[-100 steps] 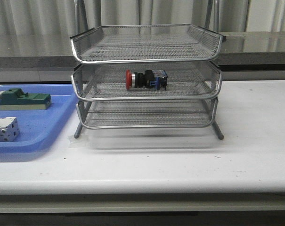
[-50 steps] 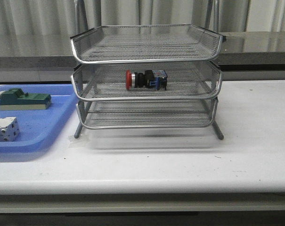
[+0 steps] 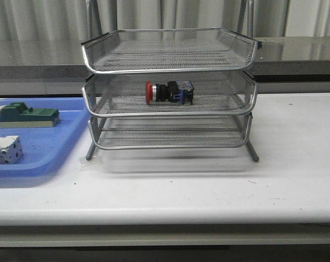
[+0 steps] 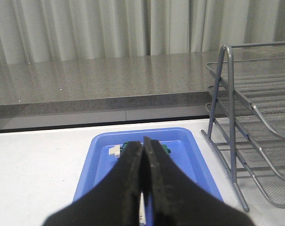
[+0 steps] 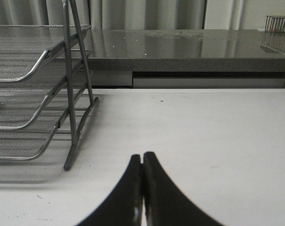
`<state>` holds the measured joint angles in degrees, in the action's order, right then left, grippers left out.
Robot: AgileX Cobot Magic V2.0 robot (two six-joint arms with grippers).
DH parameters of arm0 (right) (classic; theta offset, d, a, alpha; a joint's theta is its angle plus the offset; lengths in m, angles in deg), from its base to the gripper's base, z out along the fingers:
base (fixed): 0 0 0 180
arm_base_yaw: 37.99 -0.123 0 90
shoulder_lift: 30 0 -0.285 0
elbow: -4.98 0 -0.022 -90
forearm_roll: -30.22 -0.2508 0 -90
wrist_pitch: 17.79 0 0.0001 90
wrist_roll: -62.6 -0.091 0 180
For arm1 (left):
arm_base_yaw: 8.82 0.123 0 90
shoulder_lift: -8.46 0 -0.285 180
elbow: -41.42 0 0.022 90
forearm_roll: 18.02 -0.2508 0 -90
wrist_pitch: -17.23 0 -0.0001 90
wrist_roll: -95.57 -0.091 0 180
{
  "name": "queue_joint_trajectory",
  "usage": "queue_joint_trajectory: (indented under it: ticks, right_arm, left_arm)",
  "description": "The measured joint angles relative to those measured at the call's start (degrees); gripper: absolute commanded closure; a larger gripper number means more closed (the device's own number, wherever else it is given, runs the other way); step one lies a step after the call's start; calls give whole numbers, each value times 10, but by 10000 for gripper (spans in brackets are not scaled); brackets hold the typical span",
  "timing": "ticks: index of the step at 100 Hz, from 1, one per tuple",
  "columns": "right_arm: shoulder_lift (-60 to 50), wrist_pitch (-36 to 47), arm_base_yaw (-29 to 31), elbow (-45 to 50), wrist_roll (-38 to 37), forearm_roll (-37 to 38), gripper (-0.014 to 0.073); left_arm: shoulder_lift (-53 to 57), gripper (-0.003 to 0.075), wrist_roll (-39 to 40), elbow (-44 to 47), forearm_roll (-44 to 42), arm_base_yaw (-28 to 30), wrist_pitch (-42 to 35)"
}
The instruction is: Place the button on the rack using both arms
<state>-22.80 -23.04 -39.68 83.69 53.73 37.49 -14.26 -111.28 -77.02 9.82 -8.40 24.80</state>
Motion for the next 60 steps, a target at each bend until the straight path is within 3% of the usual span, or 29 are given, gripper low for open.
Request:
queue_joint_trajectory:
  ticks: [10,34,60]
  right_arm:
    - [0,0,0,0,0,0,654]
    - [0,0,0,0,0,0,654]
    - [0,0,0,0,0,0,654]
  left_arm:
    - [0,741,45,0,-52,-5,0]
    - [4,741,329,24,-315,-17,0]
    - [71,741,375,90,-354,-18,-22]
